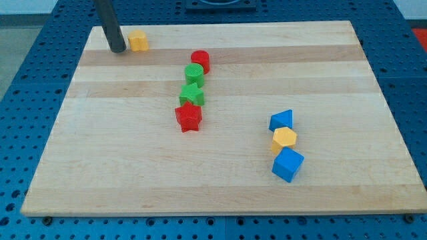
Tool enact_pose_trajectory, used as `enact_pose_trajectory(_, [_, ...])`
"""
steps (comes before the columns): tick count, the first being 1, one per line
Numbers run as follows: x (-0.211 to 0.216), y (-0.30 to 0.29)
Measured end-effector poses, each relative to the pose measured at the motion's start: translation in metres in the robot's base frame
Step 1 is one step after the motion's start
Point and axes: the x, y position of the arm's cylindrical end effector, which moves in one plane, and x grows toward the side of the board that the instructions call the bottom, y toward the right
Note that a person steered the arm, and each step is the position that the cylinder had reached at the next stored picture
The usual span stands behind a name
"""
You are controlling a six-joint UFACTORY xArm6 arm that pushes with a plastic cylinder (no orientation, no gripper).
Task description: Move the yellow heart to the top of the red circle
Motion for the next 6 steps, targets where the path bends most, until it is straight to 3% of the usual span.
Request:
enact_pose_trajectory(2, [0.0, 0.082])
enact_pose_trajectory(6, [0.018, 0.017])
